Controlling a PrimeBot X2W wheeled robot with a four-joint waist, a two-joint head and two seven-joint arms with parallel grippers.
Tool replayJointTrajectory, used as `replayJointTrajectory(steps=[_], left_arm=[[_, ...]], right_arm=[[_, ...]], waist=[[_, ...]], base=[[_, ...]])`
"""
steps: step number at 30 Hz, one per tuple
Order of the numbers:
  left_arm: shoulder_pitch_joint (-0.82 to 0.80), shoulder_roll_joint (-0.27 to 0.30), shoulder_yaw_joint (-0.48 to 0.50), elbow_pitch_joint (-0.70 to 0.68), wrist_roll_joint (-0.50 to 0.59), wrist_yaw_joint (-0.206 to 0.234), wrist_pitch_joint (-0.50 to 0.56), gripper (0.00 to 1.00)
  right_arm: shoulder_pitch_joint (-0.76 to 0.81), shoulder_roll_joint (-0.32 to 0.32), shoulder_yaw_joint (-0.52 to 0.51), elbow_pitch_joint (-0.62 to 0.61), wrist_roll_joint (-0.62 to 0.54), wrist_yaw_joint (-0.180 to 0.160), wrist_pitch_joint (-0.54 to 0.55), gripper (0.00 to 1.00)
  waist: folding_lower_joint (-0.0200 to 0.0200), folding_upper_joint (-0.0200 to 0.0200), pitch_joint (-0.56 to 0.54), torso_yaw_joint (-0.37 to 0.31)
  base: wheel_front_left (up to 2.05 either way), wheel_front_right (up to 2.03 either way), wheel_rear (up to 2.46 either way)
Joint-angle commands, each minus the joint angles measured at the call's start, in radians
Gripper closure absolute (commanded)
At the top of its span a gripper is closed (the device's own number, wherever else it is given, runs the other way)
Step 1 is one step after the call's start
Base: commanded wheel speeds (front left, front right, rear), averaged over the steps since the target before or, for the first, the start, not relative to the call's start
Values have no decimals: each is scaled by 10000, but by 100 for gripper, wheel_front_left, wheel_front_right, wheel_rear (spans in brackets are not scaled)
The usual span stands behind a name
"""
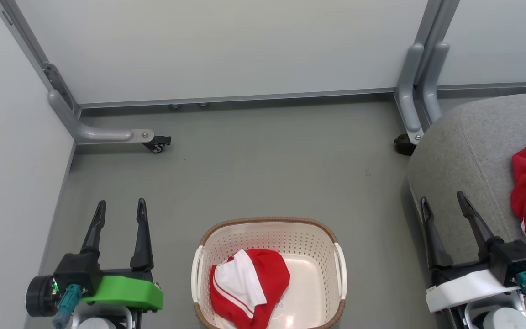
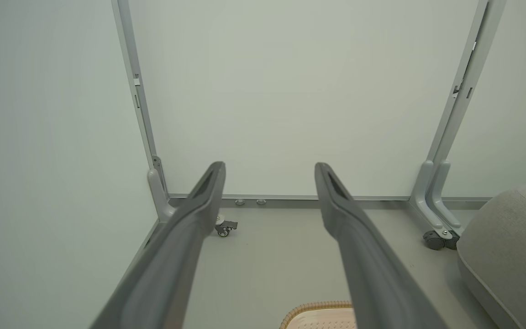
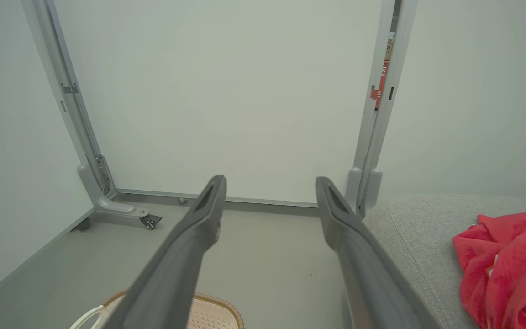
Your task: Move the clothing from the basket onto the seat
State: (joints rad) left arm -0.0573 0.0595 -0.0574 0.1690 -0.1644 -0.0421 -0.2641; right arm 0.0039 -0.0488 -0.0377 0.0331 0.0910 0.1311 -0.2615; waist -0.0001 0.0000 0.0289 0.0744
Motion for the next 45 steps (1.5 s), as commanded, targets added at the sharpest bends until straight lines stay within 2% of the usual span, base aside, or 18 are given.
replayJointTrajectory(steps=[1,15,23,34,45], left_arm=[[80,-7,45,1,122,-23,-5,0],[-102,-55,137,0,224,-127,-5,0],[-677,-65,-237,232,368,-364,-5,0],[-2420,92,-1156,1631,712,-766,-5,0],[-4230,493,-2229,3555,913,-883,-5,0]], right_arm=[[-30,-12,19,16,-21,-8,-9,0],[-161,-4,62,18,92,-7,-9,0],[-563,-4,202,-99,108,-8,-9,0],[-1995,-8,619,-368,140,-8,-9,0],[-3345,0,872,-681,354,-7,-9,0]], waist=[[1,0,16,6],[1,0,231,-12],[1,0,666,-263],[1,0,2071,-1453],[1,0,3862,-2654]], base=[[0,0,0],[0,0,0],[0,0,0],[0,0,0],[0,0,0]])
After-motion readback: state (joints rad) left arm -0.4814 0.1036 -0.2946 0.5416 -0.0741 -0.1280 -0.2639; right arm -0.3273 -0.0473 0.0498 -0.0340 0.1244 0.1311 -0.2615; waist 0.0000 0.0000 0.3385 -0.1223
